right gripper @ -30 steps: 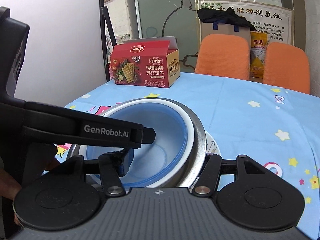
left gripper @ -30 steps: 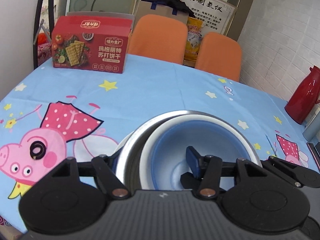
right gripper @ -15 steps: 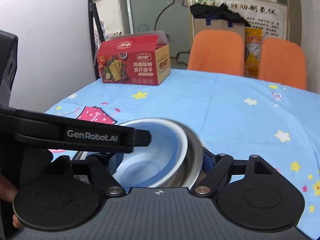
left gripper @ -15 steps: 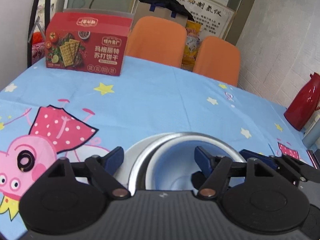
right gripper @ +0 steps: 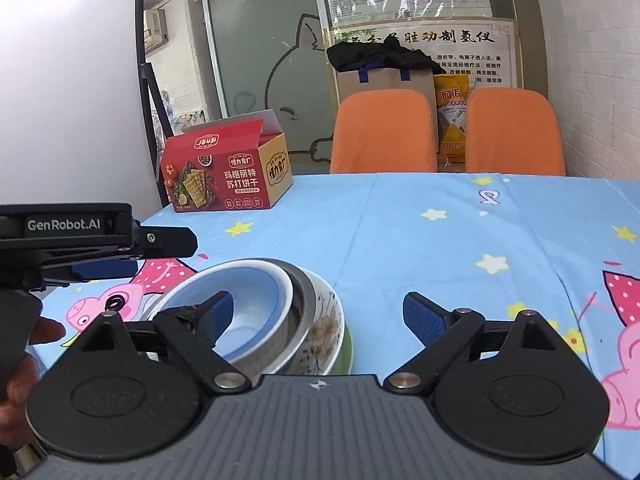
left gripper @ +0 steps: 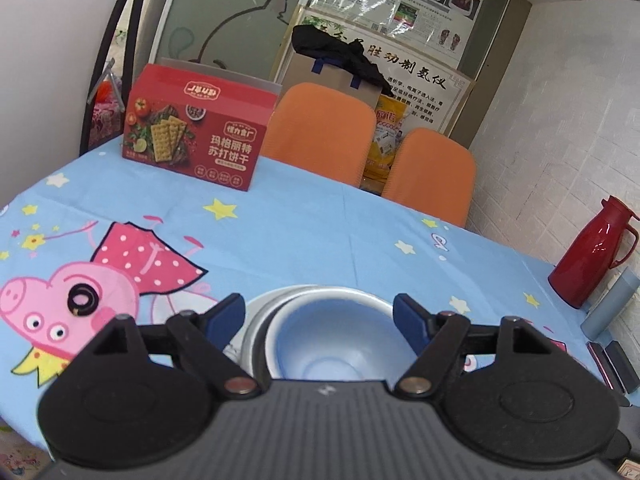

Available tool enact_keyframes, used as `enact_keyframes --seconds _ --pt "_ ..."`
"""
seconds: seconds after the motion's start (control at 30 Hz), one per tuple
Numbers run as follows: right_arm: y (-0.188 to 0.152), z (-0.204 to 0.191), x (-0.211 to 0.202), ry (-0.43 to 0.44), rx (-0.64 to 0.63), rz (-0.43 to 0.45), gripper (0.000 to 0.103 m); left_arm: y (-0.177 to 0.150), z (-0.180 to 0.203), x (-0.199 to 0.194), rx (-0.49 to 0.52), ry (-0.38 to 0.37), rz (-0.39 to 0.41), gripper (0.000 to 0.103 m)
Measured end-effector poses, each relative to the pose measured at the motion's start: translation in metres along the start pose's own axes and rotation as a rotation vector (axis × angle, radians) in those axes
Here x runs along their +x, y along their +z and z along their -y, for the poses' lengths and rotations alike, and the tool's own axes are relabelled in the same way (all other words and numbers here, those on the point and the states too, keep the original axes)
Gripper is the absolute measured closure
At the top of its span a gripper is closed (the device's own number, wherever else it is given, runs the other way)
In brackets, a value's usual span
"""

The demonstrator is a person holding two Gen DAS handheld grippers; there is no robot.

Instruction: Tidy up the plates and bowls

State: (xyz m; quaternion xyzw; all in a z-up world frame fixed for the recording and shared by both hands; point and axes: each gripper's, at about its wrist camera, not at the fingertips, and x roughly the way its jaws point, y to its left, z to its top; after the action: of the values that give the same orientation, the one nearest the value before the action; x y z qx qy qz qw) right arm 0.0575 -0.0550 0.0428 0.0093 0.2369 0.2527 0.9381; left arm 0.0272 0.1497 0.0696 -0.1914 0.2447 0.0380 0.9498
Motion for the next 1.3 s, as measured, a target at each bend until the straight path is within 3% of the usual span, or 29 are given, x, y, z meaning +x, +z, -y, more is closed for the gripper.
enact_keyframes --seconds 0.27,0.5,0.67,1.0,1.3 --pt "-0.035 0.013 -0.064 -0.070 0.046 0.104 0.000 -0.055 0.019 -0.038 0.033 0.023 0.002 0.027" --pt "-0.065 0.014 -0.091 -0.082 0.070 0.130 0.000 -0.103 0.036 -0.059 0.163 0.109 -0.001 0.027" --pt "-0.073 0.011 -0.110 -0.116 0.058 0.153 0.000 -0.117 0.036 -0.080 0.145 0.065 0.011 0.027" --pt "-0.084 0.000 -0.124 -0.137 0.002 0.135 0.000 -0.133 0.057 -0.108 0.225 0.083 0.076 0.028" --pt "-0.090 0.006 -0.143 -0.163 0.015 0.169 0.000 -0.140 0.069 -0.119 0.269 0.059 0.082 0.028"
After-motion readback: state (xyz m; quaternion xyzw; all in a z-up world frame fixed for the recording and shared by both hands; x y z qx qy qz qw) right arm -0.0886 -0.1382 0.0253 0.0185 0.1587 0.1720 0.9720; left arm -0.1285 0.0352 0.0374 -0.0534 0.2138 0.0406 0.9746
